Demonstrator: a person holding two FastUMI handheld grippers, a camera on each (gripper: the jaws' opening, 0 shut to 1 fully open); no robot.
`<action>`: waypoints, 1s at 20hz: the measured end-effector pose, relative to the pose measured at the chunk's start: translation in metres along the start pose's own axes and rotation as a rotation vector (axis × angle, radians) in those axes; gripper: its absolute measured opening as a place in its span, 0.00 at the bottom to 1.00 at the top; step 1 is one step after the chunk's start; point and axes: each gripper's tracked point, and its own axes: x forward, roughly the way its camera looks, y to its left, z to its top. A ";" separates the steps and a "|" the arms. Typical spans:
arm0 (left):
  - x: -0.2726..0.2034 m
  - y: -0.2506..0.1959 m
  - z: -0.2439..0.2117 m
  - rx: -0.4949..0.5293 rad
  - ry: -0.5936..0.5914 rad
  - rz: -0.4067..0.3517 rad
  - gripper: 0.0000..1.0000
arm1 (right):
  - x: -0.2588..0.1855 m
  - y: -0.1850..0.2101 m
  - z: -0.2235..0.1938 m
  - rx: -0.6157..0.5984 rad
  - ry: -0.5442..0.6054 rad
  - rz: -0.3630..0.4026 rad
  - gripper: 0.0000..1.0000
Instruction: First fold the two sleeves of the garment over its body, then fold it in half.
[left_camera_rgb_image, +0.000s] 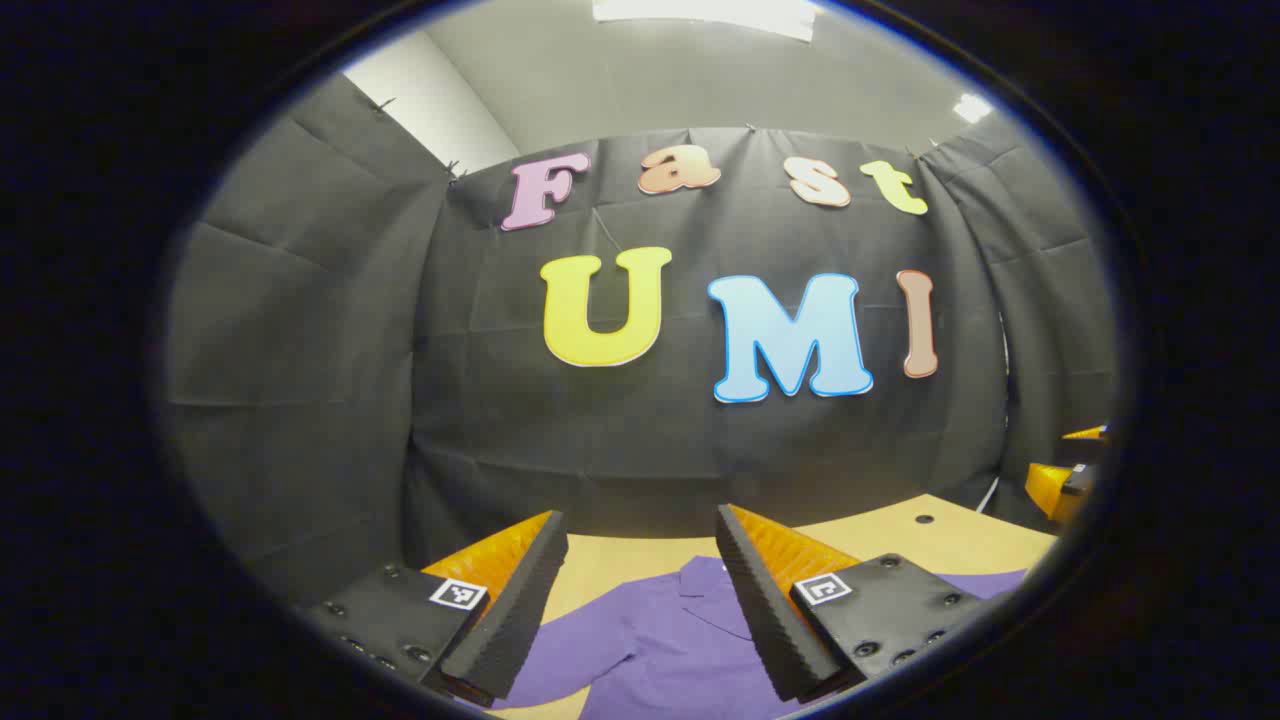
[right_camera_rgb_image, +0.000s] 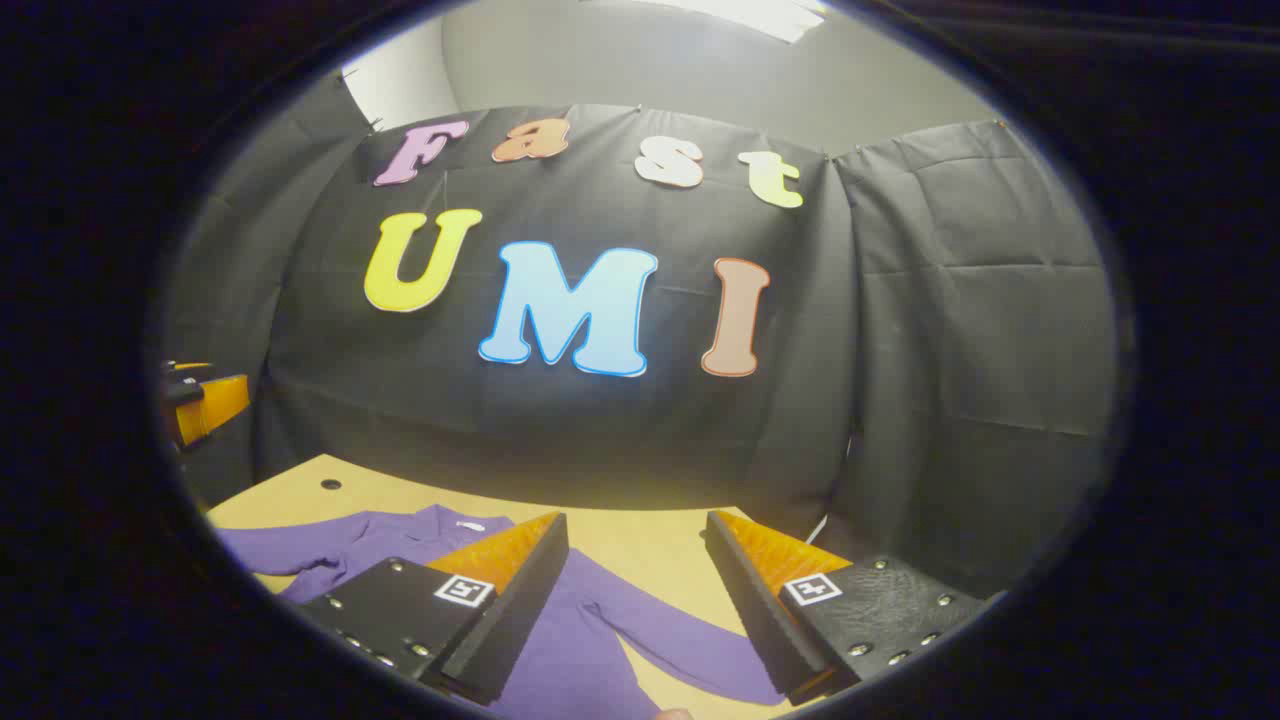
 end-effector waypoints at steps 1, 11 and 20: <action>-0.001 -0.001 0.001 0.003 -0.002 -0.001 0.96 | 0.000 0.002 -0.002 0.002 0.002 0.004 0.90; 0.001 -0.008 -0.001 -0.012 0.003 -0.008 0.96 | 0.000 -0.005 -0.001 0.006 0.003 -0.003 0.90; 0.004 -0.019 -0.004 -0.019 0.007 0.002 0.96 | 0.008 -0.017 -0.004 0.008 0.006 0.002 0.90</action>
